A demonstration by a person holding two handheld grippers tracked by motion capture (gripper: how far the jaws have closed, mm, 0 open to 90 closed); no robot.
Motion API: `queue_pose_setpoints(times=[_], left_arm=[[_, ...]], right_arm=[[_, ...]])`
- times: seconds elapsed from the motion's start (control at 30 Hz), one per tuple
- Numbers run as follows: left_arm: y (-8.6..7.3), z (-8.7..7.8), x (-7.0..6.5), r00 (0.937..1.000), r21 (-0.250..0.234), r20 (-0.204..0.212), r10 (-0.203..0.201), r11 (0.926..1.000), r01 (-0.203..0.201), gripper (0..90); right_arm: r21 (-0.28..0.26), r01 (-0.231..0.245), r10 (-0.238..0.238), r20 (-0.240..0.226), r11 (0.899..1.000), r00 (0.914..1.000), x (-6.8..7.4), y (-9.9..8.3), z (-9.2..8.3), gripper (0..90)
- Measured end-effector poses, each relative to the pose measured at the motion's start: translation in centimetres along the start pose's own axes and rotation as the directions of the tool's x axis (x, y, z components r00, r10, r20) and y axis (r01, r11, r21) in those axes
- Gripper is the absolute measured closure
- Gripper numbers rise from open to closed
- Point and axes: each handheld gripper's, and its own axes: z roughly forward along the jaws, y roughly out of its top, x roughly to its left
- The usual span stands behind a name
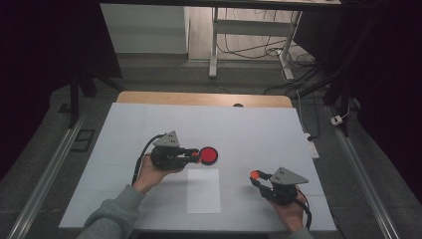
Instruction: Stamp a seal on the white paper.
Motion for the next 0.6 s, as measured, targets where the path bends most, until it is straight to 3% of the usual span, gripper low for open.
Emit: queue_pose_setpoints(times=[0.6], left_arm=[[-0.8, 0.7, -1.5, 0.9997, 0.033, 0.017, 0.015, 0.9993, -0.015, 72.7]], right_arm=[[0.000, -0.002, 0.002, -0.004, 1.000, 1.0000, -0.1, 0.0, 0.1, 64.6]])
